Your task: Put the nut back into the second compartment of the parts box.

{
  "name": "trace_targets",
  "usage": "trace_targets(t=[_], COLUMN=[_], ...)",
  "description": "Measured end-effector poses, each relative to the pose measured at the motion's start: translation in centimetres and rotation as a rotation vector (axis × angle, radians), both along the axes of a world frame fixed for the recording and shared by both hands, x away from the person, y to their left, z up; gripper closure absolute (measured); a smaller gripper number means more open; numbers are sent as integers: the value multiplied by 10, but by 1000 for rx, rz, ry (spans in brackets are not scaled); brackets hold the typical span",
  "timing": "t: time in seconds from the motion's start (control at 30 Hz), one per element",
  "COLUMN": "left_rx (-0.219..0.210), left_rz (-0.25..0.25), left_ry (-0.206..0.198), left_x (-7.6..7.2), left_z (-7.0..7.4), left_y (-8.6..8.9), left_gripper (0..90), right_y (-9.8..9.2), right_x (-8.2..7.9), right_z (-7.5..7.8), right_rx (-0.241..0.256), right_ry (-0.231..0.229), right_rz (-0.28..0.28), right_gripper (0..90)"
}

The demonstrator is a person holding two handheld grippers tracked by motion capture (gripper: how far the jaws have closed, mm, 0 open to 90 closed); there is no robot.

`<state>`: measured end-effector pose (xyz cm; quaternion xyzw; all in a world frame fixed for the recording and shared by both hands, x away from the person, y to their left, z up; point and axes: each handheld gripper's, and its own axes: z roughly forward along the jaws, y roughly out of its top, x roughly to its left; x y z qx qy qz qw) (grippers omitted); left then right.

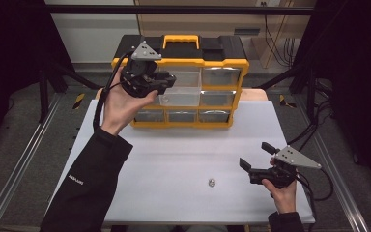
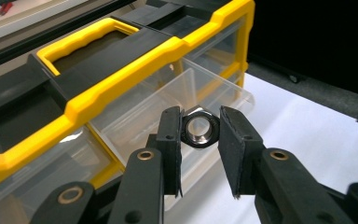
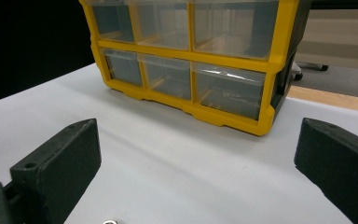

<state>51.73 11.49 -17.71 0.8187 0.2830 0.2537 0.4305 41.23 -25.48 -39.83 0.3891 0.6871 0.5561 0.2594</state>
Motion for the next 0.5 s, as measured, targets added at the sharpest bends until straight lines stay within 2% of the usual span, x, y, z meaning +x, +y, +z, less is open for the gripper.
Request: trace_targets(t=[0.1, 0.2, 0.5], left_rx=[-4, 18, 33], left_rz=[5, 22, 37], left_ry=[0, -10, -10], left_x=[3, 11, 23], left_z=[1, 1, -5], left_y=[-1, -4, -6], left_gripper=[693, 693, 693], right_y=[-1, -1, -1], right_x=[0, -1, -1], right_z=[0, 1, 1], right_rx=[1, 1, 2], right_ry=[1, 0, 1], right_rz=[-3, 0, 0], right_gripper=[9, 9, 9])
